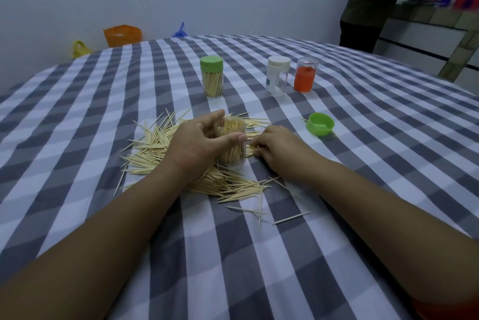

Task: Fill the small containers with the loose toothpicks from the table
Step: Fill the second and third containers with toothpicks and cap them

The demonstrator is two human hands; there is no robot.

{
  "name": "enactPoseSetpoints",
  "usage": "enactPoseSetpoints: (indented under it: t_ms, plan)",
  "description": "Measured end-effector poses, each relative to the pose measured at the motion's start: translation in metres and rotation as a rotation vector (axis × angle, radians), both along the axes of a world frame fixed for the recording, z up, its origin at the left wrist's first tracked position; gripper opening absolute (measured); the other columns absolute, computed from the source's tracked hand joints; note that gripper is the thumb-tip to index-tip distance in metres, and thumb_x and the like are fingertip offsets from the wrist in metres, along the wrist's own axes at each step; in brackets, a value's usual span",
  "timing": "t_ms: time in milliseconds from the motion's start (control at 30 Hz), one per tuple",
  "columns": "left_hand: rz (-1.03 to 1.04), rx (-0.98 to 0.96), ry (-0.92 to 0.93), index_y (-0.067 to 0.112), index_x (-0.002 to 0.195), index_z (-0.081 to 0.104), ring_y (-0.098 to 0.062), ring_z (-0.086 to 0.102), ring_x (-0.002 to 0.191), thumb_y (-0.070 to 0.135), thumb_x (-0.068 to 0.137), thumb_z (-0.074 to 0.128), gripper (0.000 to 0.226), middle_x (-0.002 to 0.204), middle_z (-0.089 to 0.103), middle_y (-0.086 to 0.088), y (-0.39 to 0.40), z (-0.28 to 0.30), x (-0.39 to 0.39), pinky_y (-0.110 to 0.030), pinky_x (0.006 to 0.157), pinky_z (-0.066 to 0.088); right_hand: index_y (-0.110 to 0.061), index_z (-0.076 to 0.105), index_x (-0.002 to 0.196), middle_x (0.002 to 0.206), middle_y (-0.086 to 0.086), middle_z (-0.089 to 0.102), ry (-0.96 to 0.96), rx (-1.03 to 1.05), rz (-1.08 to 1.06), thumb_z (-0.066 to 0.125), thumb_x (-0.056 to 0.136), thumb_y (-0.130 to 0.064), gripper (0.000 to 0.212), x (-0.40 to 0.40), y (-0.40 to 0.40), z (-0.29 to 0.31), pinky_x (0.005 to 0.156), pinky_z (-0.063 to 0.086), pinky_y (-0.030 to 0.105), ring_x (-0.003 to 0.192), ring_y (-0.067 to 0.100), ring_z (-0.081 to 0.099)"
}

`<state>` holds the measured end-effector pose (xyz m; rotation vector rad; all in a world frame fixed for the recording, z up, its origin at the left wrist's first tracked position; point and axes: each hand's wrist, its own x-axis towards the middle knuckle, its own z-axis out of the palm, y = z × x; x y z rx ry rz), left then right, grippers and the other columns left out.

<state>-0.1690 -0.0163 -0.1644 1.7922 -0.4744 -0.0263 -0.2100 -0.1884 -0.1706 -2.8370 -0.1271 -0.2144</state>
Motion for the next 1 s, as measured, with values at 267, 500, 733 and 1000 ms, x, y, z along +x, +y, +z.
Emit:
enactPoseSetpoints:
  t_ms: [267, 500, 733, 1000]
  plan:
    - [0.0, -0.009, -0.004, 0.012, 0.135, 0.051, -0.008, 0.062, 0.107, 0.043, 0.05, 0.077, 0.094, 0.115, 0.065, 0.001, 0.001, 0.0, 0.002, -0.026, 0.094, 0.051, -0.019, 0.068, 0.107, 0.106, -0.005, 0.06, 0.214, 0.072, -0.045, 0.054, 0.094, -0.013, 0.02, -0.013, -0.018, 0.02, 0.073, 0.041, 0.017, 0.094, 0.012, 0.054]
    - [-0.007, -0.006, -0.018, 0.012, 0.135, 0.051, -0.004, 0.062, 0.105, 0.044, 0.05, 0.077, 0.095, 0.11, 0.066, 0.006, 0.0, 0.0, 0.0, -0.023, 0.092, 0.052, -0.029, 0.068, 0.109, 0.109, -0.009, 0.066, 0.353, 0.226, -0.056, 0.054, 0.096, -0.02, 0.022, -0.028, -0.026, 0.039, 0.089, 0.047, 0.024, 0.1, 0.012, 0.058]
    - [-0.01, 0.009, -0.046, 0.013, 0.135, 0.052, 0.004, 0.062, 0.096, 0.042, 0.053, 0.076, 0.09, 0.099, 0.065, 0.014, -0.001, 0.0, -0.002, -0.012, 0.082, 0.051, -0.027, 0.049, 0.136, 0.118, -0.012, 0.049, 0.556, -0.01, 0.012, 0.058, 0.092, -0.036, 0.046, -0.036, -0.032, 0.049, 0.099, 0.036, 0.026, 0.109, 0.009, 0.049]
    - [-0.004, 0.011, -0.044, 0.013, 0.134, 0.052, 0.002, 0.061, 0.097, 0.042, 0.053, 0.076, 0.09, 0.097, 0.063, 0.016, -0.001, -0.001, -0.001, -0.009, 0.082, 0.05, -0.028, 0.053, 0.133, 0.109, -0.01, 0.052, 0.468, -0.107, 0.013, 0.067, 0.087, -0.029, 0.048, -0.037, -0.025, 0.044, 0.091, 0.047, 0.029, 0.101, 0.015, 0.055]
